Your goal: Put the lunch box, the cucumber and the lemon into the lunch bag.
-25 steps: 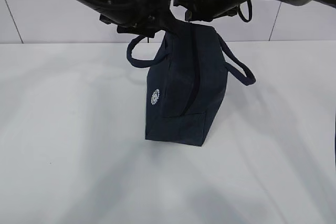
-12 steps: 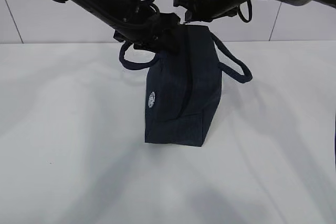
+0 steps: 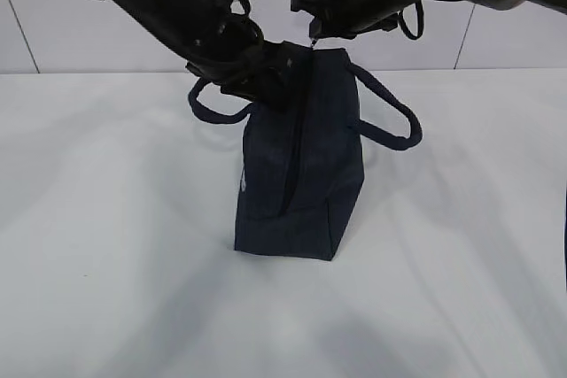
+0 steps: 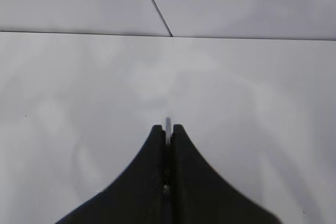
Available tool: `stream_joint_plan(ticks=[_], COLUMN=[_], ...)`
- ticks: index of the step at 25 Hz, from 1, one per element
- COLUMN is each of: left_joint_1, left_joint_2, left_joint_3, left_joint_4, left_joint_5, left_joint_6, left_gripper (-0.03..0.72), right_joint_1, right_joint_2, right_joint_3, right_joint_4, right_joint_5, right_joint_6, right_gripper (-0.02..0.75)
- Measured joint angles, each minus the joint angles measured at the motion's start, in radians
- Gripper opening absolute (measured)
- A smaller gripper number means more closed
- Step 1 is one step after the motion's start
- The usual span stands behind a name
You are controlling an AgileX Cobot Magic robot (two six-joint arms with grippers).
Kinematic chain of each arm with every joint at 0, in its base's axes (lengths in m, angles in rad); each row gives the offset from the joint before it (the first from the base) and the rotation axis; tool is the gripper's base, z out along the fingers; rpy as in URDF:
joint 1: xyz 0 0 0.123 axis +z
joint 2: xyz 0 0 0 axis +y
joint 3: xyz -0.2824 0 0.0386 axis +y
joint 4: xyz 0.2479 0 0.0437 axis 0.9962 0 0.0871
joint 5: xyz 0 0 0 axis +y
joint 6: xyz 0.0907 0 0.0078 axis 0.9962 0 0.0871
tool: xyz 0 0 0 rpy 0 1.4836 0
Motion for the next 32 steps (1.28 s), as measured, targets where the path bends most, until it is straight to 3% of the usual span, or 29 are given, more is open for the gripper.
stream_joint_plan(ticks=[32], left_joint_1=[0.001], left_joint_2=[-0.04], left_joint_3=[0.0], left_joint_4=[0.141], left_joint_5=[0.138], left_joint_6=[0.037], left_gripper=[-0.008], right_joint_1=[0.002], right_joint_2=[0.132], right_joint_3=[-0.005], right_joint_4=[0.031], right_joint_5=[0.026], right_joint_6=[0.036], right_gripper=[0.007])
